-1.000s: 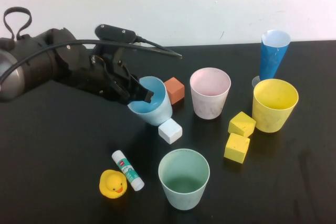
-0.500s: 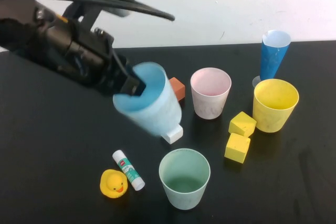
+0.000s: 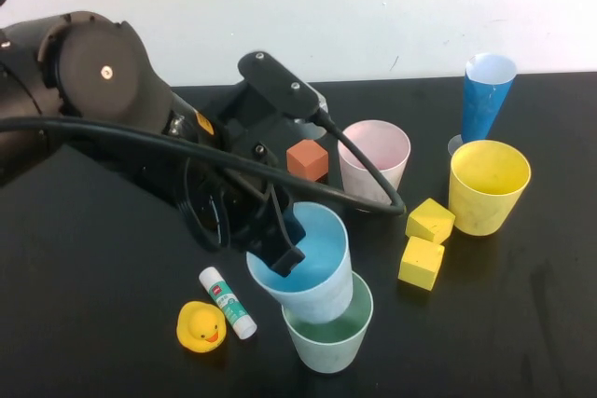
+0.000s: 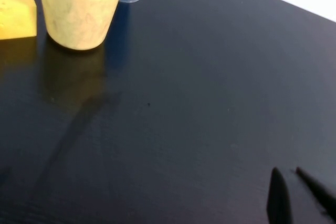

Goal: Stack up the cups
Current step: Place the blue cup on the green cup, then pick up the yellow cup, then place the yellow cup on the pink cup

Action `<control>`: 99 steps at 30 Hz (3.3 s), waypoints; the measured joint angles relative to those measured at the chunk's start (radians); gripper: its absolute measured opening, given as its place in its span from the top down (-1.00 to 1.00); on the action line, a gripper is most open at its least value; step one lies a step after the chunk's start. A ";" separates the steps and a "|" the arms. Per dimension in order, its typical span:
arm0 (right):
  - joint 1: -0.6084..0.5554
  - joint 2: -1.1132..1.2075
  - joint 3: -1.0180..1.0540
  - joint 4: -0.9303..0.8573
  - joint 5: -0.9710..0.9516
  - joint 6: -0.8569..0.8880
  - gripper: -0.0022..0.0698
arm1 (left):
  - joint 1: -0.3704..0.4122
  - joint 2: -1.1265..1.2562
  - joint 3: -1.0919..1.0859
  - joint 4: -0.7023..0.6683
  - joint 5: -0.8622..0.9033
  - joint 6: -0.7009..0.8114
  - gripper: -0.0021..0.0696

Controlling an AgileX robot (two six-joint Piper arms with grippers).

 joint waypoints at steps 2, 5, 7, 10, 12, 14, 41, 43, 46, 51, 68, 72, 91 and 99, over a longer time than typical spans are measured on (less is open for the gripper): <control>0.000 0.000 0.000 0.000 0.000 0.000 0.95 | -0.001 0.000 0.000 0.004 -0.020 -0.002 0.84; 0.000 0.000 0.000 0.000 0.000 0.000 0.95 | -0.001 0.000 0.000 0.005 -0.030 -0.002 0.62; 0.000 0.000 0.000 0.002 0.000 0.000 0.95 | -0.001 0.000 0.000 0.005 -0.030 0.000 0.39; 0.000 0.000 0.000 0.005 -0.002 0.000 0.95 | -0.001 0.000 0.000 0.005 -0.031 0.002 0.15; 0.000 0.000 0.000 0.014 -0.002 0.000 0.95 | -0.001 0.000 0.000 0.005 -0.032 0.004 0.08; 0.000 0.000 0.000 0.019 -0.002 0.000 0.95 | -0.001 0.000 0.000 0.005 -0.036 0.004 0.05; 0.000 0.689 -0.637 0.530 0.413 -0.640 0.95 | -0.004 -0.458 0.068 0.195 -0.448 -0.100 0.94; 0.000 0.781 -0.677 0.556 0.417 -0.666 0.95 | -0.004 -0.520 0.129 0.228 -0.480 -0.097 0.94; 0.000 0.890 -0.736 0.574 0.428 -0.684 0.95 | -0.004 -0.613 0.254 0.278 -0.496 -0.094 0.94; 0.026 1.007 -0.795 0.580 0.412 -0.688 0.90 | -0.004 -0.786 0.461 0.357 -0.495 -0.121 0.94; 0.075 1.307 -0.919 0.577 0.274 -0.692 -0.27 | -0.006 -1.023 0.705 0.538 -0.446 -0.352 0.94; 0.075 1.339 -0.919 0.594 0.264 -0.692 0.13 | -0.008 -1.023 0.740 0.628 -0.439 -0.413 0.94; 0.279 1.341 -1.285 0.680 0.367 -0.752 0.87 | -0.008 -1.023 0.807 0.996 -0.474 -0.914 0.94; 0.307 1.446 -1.384 0.589 0.331 -0.689 0.87 | -0.008 -1.023 0.807 0.996 -0.492 -0.928 0.94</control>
